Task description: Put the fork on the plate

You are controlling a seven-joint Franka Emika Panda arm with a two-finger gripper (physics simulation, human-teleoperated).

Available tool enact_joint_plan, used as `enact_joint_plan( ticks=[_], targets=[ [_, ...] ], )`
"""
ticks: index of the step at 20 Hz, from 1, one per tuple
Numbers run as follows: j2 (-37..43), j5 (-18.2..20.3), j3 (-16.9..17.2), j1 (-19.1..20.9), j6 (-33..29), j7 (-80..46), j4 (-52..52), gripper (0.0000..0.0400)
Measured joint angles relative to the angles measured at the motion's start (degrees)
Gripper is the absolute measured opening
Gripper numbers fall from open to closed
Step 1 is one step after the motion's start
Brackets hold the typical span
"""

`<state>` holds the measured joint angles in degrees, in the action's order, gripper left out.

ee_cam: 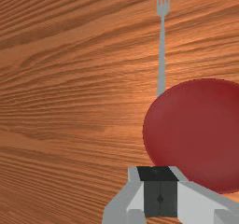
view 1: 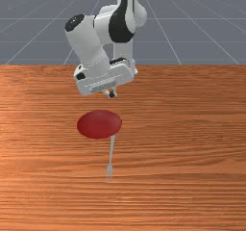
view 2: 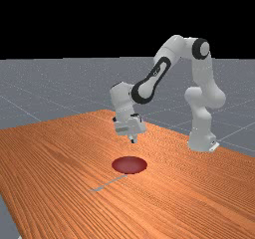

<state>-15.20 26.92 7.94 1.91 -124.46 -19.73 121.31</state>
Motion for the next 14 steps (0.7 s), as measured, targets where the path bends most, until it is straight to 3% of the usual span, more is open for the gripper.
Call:
enact_joint_plan(
  ticks=[4, 5, 6, 8, 10, 14],
  targets=[
    [-2.42, 1.31, 0.61, -0.25, -4.17, -4.09, -2.06, 0.0],
    [-3.85, 1.37, 0.75, -0.21, -4.98, -4.77, -4.01, 0.0157],
    [-5.52, 1.39, 0.77, -0.13, -5.24, -5.24, -6.36, 0.0252],
    [-9.02, 1.19, 0.7, -0.09, -5.42, -5.96, -11.46, 0.0346],
    [-12.61, 0.66, 0.56, -0.49, -6.0, -6.92, -15.82, 0.038],
    [-20.67, -0.45, 0.01, -3.16, -11.11, -9.21, -19.48, 0.0397]
  ],
)
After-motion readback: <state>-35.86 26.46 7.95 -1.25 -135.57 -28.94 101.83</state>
